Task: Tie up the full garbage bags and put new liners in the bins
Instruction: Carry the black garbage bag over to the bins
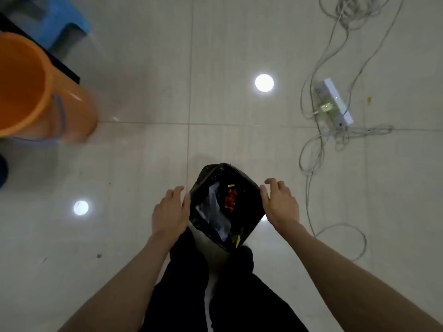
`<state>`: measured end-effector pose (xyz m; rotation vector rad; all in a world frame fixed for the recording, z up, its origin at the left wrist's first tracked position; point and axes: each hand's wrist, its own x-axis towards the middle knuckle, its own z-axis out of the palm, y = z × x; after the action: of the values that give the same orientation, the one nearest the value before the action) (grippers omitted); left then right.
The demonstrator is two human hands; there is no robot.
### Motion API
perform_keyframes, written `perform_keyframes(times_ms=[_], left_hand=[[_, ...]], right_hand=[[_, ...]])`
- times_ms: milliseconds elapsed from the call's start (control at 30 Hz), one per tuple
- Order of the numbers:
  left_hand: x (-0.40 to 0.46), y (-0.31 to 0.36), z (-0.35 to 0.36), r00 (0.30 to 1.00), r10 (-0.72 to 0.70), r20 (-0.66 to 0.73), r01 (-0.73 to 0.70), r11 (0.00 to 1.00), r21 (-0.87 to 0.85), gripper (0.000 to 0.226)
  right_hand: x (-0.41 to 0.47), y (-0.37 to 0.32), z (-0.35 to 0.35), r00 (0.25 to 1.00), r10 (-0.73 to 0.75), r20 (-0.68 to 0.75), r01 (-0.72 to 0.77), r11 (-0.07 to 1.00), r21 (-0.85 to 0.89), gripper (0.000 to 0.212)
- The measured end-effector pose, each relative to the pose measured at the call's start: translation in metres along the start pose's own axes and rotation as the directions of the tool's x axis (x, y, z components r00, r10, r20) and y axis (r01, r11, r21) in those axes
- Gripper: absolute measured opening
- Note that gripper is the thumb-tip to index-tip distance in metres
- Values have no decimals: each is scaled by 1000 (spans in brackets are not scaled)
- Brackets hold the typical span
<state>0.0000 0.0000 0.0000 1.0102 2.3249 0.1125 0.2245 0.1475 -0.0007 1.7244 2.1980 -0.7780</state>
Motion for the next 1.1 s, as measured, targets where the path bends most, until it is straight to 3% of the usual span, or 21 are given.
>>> perform_keyframes(times_ms=[67, 200, 433, 533, 933, 1100], left_hand=[[4, -3, 18, 997, -75, 14, 76, 996, -39, 45], [7, -9, 50, 992, -109, 65, 113, 991, -70, 45], [29, -12, 66, 991, -118, -59, 94, 944, -318, 40], [36, -11, 67, 986, -149, -79, 104, 906, -411, 32], [49, -2, 63, 982, -118, -147, 57, 929, -366, 22], [37, 7, 30, 982, -105, -158, 35, 919, -392, 19]], right_hand=[[2, 5, 16, 998, 39, 44, -41, 999, 35, 36], [-3, 15, 42, 997, -16, 78, 10, 997, 81, 22], [-3, 21, 70, 995, 97, -3, -94, 968, 231, 16], [-3, 17, 73, 992, 126, -11, -118, 955, 271, 27], [5, 2, 67, 980, 115, -160, -62, 950, 306, 34], [-3, -13, 35, 980, 107, -167, -47, 943, 328, 14]])
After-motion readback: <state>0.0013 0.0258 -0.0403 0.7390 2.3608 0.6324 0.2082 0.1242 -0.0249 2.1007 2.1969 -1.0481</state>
